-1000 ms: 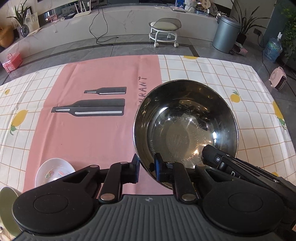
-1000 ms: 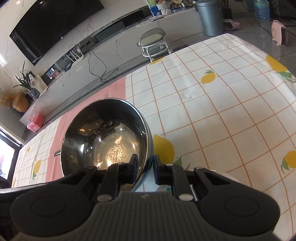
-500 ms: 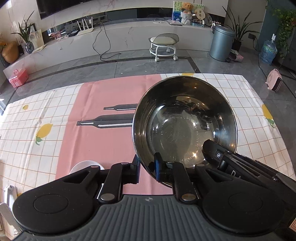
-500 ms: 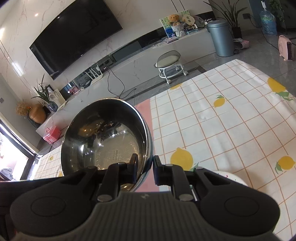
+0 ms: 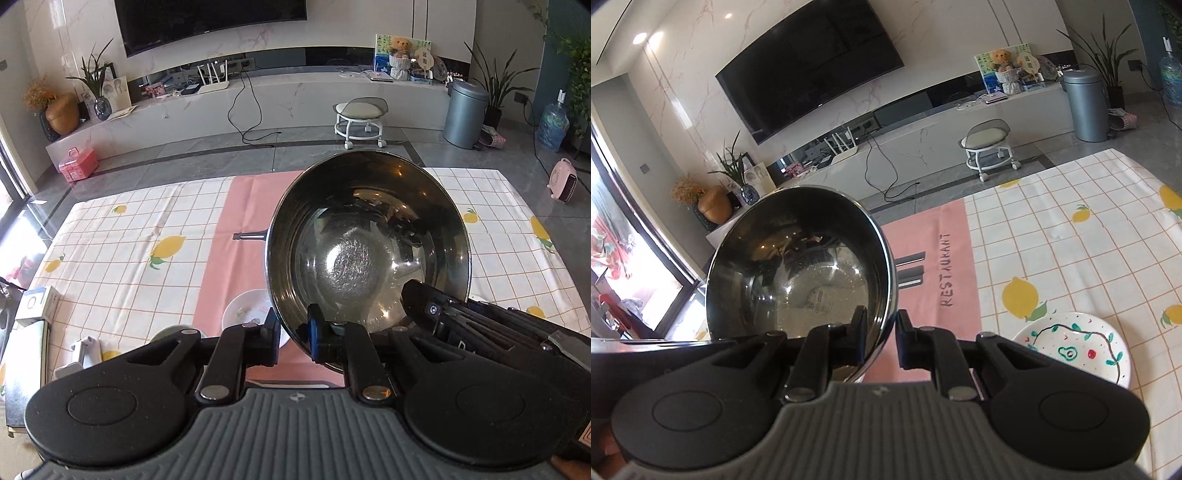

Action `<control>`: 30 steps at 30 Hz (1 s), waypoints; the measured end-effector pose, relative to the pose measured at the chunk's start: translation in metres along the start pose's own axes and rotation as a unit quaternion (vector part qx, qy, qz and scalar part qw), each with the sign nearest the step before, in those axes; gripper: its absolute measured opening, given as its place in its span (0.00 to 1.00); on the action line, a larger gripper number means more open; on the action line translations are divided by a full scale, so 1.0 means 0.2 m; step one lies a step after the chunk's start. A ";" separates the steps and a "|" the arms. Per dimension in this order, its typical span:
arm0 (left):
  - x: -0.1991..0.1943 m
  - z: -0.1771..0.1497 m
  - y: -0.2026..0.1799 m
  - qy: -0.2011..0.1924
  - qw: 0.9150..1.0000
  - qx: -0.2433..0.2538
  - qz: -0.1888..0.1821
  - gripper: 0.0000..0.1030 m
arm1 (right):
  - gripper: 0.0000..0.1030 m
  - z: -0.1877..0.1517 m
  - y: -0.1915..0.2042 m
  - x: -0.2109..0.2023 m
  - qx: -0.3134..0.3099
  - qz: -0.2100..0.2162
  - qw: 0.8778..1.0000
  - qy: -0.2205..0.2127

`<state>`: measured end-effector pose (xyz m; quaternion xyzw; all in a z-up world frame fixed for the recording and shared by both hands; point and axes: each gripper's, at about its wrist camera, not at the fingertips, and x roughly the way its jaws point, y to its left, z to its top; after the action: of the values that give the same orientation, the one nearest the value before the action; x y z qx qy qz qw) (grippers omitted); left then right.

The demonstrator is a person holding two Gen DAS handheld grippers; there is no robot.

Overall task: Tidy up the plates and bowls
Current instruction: 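Lift the blue bowl with the right gripper toward the orange bowl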

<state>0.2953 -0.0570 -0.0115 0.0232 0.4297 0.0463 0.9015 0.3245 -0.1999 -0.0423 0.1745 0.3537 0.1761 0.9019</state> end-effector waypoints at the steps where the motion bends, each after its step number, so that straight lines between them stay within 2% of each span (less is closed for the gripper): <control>1: -0.01 -0.01 0.02 -0.003 1.000 -0.002 -0.001 0.17 | 0.12 -0.01 0.02 -0.01 -0.001 0.002 1.000 0.002; 9: -0.05 -0.10 0.25 0.019 0.998 -0.033 -0.047 0.17 | 0.12 -0.14 0.24 -0.11 -0.030 -0.007 1.000 0.006; 16: -0.09 -0.28 0.41 0.019 0.998 -0.051 -0.039 0.17 | 0.13 -0.30 0.38 -0.15 -0.059 0.006 0.998 0.032; 21: -0.01 -0.37 0.47 0.049 0.997 -0.049 -0.047 0.18 | 0.13 -0.40 0.39 -0.09 -0.047 0.021 0.996 0.075; 25: 0.08 -0.43 0.51 0.073 0.993 -0.064 -0.071 0.20 | 0.13 -0.46 0.40 -0.03 -0.054 0.010 0.993 0.101; 30: 0.15 -0.48 0.55 0.084 0.990 -0.079 -0.082 0.20 | 0.13 -0.50 0.41 0.02 -0.067 -0.001 0.991 0.120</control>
<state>0.2326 0.0562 -0.0859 -0.0872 0.4997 0.0075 0.8618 0.2415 -0.1060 -0.0781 0.0912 0.4470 0.2177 0.8628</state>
